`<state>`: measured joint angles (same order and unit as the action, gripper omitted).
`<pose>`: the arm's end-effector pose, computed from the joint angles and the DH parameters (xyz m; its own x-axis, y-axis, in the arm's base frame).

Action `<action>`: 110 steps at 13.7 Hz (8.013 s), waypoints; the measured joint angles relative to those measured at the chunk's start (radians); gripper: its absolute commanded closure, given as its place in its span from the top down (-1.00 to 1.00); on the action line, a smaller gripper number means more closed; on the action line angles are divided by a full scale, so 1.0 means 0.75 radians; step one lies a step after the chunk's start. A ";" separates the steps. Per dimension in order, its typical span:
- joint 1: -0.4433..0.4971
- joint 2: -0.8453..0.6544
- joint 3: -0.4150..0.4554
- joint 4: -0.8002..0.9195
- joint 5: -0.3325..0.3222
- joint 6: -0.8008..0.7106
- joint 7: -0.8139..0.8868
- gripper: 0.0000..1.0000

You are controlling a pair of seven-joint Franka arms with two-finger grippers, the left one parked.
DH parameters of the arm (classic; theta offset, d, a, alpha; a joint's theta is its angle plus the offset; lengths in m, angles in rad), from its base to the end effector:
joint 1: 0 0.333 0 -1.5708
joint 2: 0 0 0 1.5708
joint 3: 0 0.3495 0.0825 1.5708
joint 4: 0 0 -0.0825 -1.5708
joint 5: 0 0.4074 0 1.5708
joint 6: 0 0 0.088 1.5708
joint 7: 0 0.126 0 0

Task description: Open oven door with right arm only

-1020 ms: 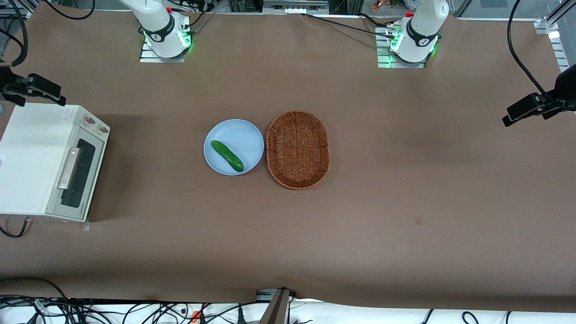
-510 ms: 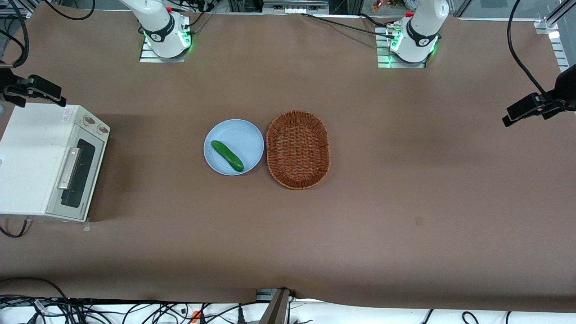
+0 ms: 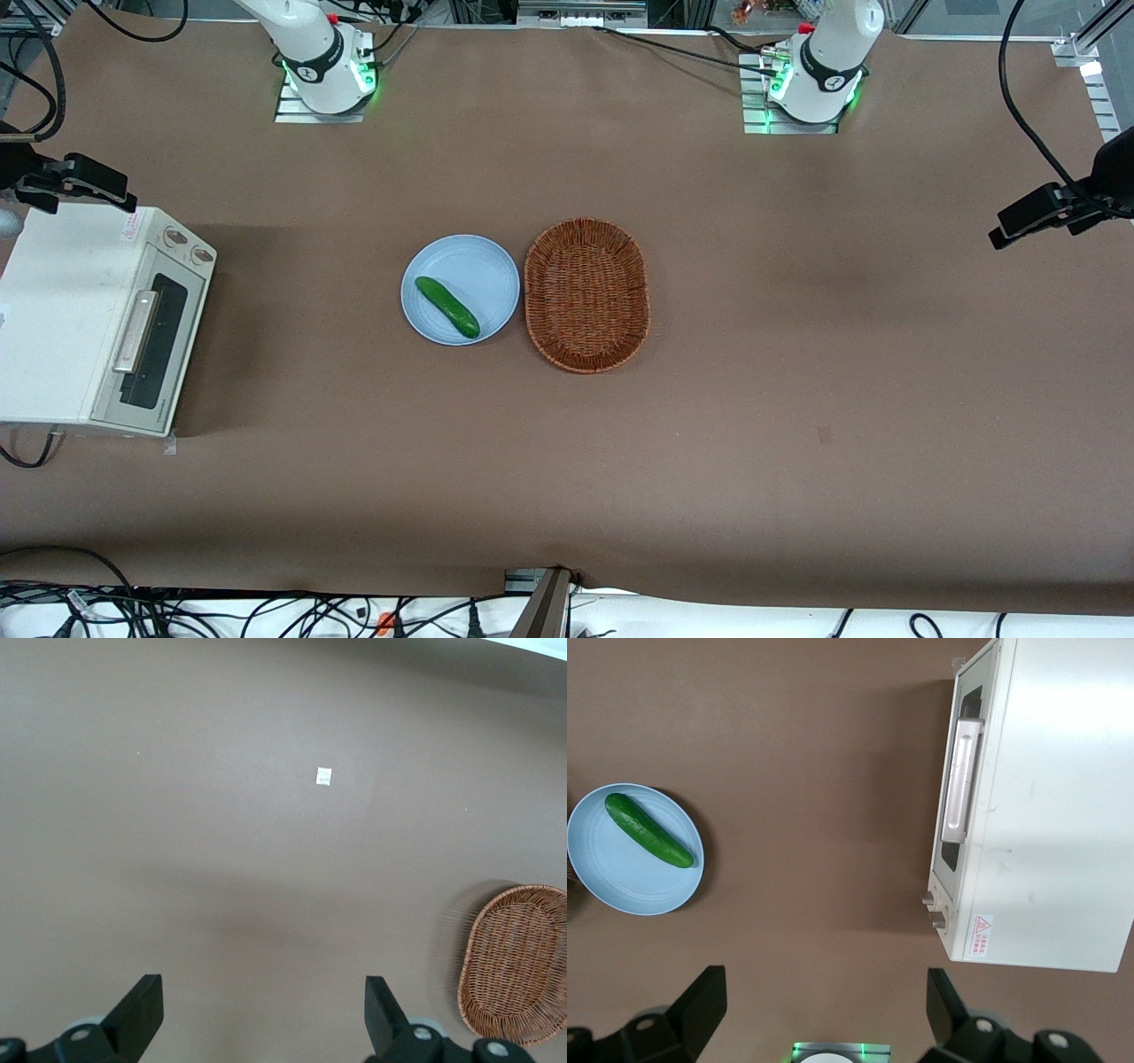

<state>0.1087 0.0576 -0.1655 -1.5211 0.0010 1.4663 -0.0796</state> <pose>0.5828 -0.0301 0.6218 0.9935 0.0225 -0.1117 0.0226 -0.9997 -0.0004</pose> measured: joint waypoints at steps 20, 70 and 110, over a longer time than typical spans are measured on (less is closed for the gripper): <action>0.072 0.117 0.010 -0.005 0.000 -0.044 -0.001 -0.34; 0.055 0.662 -0.002 -0.009 -0.696 0.293 -0.269 -1.00; 0.031 0.956 0.023 0.039 0.052 0.441 0.216 -1.00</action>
<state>0.1321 0.7748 -0.1481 -1.4918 0.0401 1.7969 0.0822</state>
